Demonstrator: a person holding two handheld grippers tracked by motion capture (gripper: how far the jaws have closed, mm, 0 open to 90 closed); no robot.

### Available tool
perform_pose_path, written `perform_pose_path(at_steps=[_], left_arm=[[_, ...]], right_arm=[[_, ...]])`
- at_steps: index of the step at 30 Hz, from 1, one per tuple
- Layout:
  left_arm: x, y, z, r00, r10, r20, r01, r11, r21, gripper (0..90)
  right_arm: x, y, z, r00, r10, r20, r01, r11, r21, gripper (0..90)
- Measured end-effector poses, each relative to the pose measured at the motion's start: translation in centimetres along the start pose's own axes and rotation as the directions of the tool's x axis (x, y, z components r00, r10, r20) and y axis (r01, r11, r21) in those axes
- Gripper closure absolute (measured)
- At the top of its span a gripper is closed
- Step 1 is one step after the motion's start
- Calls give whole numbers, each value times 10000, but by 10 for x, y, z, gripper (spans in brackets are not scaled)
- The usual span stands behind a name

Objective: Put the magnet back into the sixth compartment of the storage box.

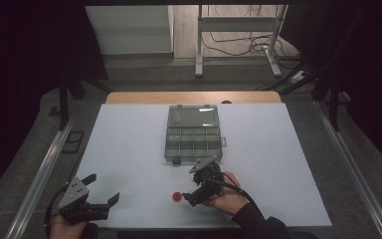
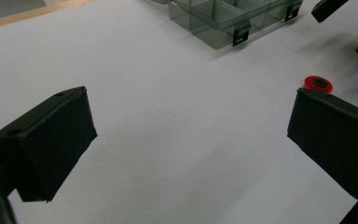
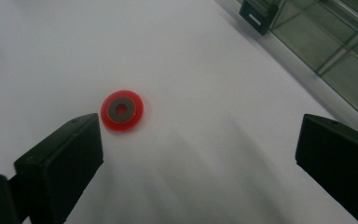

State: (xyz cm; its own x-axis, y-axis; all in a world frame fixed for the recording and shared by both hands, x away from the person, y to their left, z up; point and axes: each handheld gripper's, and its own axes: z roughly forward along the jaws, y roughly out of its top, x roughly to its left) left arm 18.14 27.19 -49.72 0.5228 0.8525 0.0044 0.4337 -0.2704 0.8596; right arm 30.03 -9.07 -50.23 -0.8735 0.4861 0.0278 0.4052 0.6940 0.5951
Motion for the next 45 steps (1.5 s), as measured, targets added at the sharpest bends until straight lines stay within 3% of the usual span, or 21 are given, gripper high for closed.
perform_pose_path(at_steps=[18, 31, 38, 42, 43, 45], left_arm=[[1, 0, 0, 10000, -48, 26, 48, 10000, -17, 12], [0, 0, 0, 10000, -22, 20, 22, 10000, -9, 11], [0, 0, 0, 10000, 11, 11, -11, 10000, -4, 11], [0, 0, 0, 10000, 39, 14, -39, 10000, -8, 11], [0, 0, 0, 10000, 63, 20, -63, 10000, -22, 11], [0, 0, 0, 10000, 66, 22, -66, 10000, -27, 11]], right_arm=[[16, 10, 16, 9950, -726, -689, 755, 9964, 396, 207], [25, 15, 25, 9830, -1049, -1505, 1163, 9908, 692, 461], [29, 16, 31, 9804, -1342, -1444, 1475, 9853, 861, 509], [33, 16, 33, 9770, -1784, -1168, 1883, 9789, 800, 590], [35, 16, 33, 9708, -2139, -1090, 2228, 9718, 768, 621], [36, 16, 33, 9704, -2156, -1085, 2242, 9717, 746, 625]])
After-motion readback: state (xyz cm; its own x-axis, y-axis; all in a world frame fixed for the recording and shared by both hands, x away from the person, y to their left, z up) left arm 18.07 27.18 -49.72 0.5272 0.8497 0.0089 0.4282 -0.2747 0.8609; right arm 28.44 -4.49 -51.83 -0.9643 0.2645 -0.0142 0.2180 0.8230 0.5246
